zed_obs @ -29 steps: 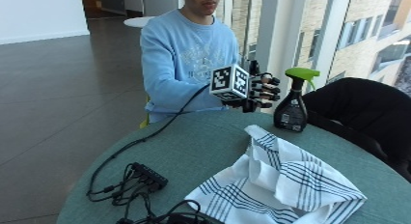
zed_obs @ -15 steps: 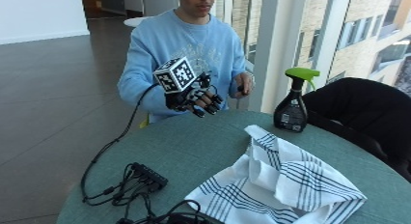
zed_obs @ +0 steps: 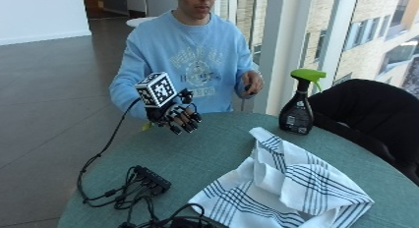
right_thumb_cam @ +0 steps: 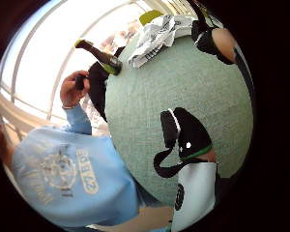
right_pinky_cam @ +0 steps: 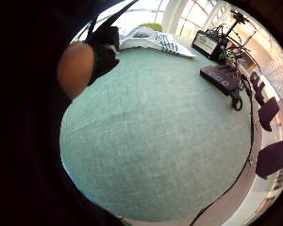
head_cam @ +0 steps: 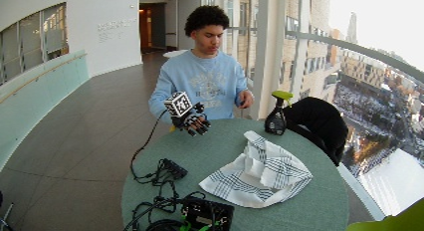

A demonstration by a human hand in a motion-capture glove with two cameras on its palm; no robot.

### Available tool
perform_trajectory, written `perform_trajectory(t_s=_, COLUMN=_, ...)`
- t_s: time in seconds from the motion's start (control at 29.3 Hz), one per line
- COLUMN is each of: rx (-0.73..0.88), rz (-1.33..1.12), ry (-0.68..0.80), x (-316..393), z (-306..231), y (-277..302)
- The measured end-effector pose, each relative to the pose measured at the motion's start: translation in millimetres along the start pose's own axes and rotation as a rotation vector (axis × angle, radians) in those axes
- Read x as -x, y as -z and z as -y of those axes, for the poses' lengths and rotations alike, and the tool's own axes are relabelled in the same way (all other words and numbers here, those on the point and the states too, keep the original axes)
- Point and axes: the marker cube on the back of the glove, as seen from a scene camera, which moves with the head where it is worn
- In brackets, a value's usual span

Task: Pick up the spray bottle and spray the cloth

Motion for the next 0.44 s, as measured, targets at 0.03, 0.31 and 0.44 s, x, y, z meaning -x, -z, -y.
perform_trajectory(t_s=0.03, rx=0.004, rz=-0.004, ry=0.001, x=-1.7, z=-0.7, y=-0.2)
perform_trajectory(t_s=0.31, rx=0.014, rz=-0.022, ry=0.011, x=-7.9, z=-1.2, y=2.4)
perform_trajectory(t_s=0.44, rx=0.012, rz=-0.024, ry=0.009, x=-9.3, z=-1.4, y=2.7)
